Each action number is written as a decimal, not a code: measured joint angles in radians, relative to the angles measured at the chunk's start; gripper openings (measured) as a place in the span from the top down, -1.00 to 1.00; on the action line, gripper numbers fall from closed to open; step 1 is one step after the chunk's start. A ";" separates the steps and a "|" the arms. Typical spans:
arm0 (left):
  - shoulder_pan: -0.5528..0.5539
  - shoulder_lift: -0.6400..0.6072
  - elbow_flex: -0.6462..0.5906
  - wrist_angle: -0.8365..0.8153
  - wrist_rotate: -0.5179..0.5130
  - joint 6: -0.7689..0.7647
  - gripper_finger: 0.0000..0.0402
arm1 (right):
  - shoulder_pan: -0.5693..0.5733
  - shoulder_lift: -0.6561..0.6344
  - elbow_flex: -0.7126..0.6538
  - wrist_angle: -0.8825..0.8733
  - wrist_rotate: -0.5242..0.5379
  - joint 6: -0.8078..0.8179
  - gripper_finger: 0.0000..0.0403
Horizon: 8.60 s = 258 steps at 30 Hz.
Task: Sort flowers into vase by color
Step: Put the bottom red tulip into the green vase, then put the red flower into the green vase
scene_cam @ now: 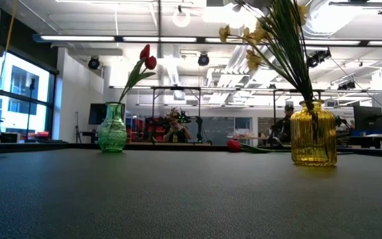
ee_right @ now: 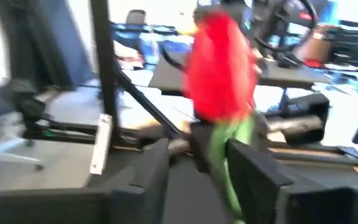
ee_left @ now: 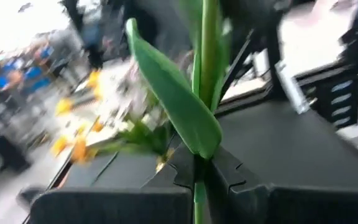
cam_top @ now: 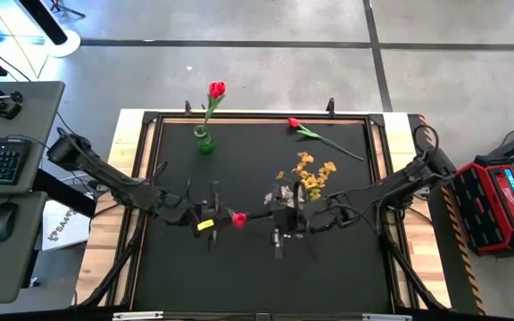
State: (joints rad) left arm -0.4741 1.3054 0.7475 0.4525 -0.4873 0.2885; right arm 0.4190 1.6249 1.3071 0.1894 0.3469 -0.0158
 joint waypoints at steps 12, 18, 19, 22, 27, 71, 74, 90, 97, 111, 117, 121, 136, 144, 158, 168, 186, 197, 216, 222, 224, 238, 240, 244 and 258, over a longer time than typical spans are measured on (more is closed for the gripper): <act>-0.051 -0.112 0.000 -0.296 -0.363 -0.188 1.00 | 0.039 -0.185 0.000 -0.059 -0.056 -0.006 -0.07; -0.054 -0.200 0.000 -0.503 -0.557 -0.363 1.00 | 0.110 -0.351 0.001 -0.344 0.115 0.155 -0.01; -0.053 -0.219 0.000 -0.527 -0.579 -0.383 1.00 | 0.121 -0.377 0.001 -0.397 0.112 0.212 0.01; -0.053 -0.290 0.000 -0.531 -0.597 -0.384 1.00 | 0.161 -0.438 0.001 -0.538 0.055 0.400 0.05; -0.043 -0.422 0.000 -0.517 -0.597 -0.273 1.00 | 0.260 -0.458 0.001 -0.704 -0.016 0.619 0.11; 0.973 -0.405 0.000 -0.452 0.011 -0.183 1.00 | 0.360 -0.043 0.000 -1.069 0.247 0.950 0.18; 0.982 -0.392 0.000 -0.466 0.008 -0.208 1.00 | 0.360 -0.043 0.000 -1.069 0.251 0.950 0.18; 1.042 -0.383 0.000 -0.657 0.006 -0.325 0.35 | 0.360 -0.044 0.000 -1.068 0.255 0.957 0.18; 1.048 -0.401 0.000 -0.751 0.007 -0.341 0.22 | 0.360 -0.044 0.000 -1.068 0.210 0.958 0.18; 0.947 -0.603 0.080 -1.023 0.103 -0.472 0.22 | 0.354 -0.045 0.268 -1.074 -0.146 0.804 0.18; 0.832 -0.615 0.080 -0.966 0.196 -0.471 0.22 | 0.308 -0.045 0.502 -1.069 -0.023 0.464 0.18; 0.752 -0.615 0.080 -0.909 0.218 -0.470 0.22 | 0.220 -0.045 0.660 -1.119 0.060 0.321 0.18; 0.625 -0.545 0.080 -0.889 0.154 -0.433 0.22 | -0.682 -0.045 0.813 -1.505 -0.148 0.196 0.18; 0.582 -0.496 0.080 -0.898 0.154 -0.425 0.22 | -0.961 -0.044 0.658 -1.507 -0.231 0.132 0.18; 0.478 -0.488 -0.002 -0.895 0.037 -0.471 0.22 | -1.136 -0.044 0.302 -1.406 -0.285 0.101 0.18; 0.431 -0.488 -0.114 -0.750 0.029 -0.498 0.22 | -1.172 -0.044 -0.014 -1.116 -0.390 0.056 0.18; 0.371 -0.486 -0.366 -0.300 0.032 -0.523 0.22 | -1.253 -0.044 -0.394 -0.692 -0.458 0.034 0.18; 0.352 -0.485 -0.487 -0.075 0.031 -0.547 0.22 | -1.253 -0.044 -0.471 -0.499 -0.489 0.034 0.18; 0.353 -0.485 -0.520 -0.028 0.031 -0.548 0.22 | -1.250 -0.043 -0.492 -0.319 -0.627 -0.087 -0.24; 0.353 -0.485 -0.520 -0.027 0.031 -0.547 0.22 | -1.250 -0.043 -0.492 -0.319 -0.643 -0.125 -0.20; 0.353 -0.485 -0.520 -0.028 0.031 -0.547 0.22 | -1.250 -0.043 -0.492 -0.319 -0.643 -0.140 -0.18; 0.353 -0.485 -0.520 -0.028 0.031 -0.537 0.22 | -1.237 -0.036 -0.492 -0.313 -0.651 -0.176 -0.15; 0.353 -0.485 -0.520 -0.028 0.031 -0.536 0.22 | -1.233 -0.023 -0.492 -0.312 -0.651 -0.176 -0.15; 0.353 -0.485 -0.520 -0.026 0.031 -0.536 0.22 | -1.220 0.027 -0.492 -0.313 -0.642 -0.177 -0.15; 0.353 -0.485 -0.520 0.016 0.031 -0.538 0.22 | -1.184 0.057 -0.492 -0.312 -0.556 -0.247 -0.15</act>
State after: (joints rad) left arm -0.1211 0.8200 0.2279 0.4686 -0.4564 -0.2493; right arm -0.7646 1.6821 0.8146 -0.1229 -0.2092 -0.2629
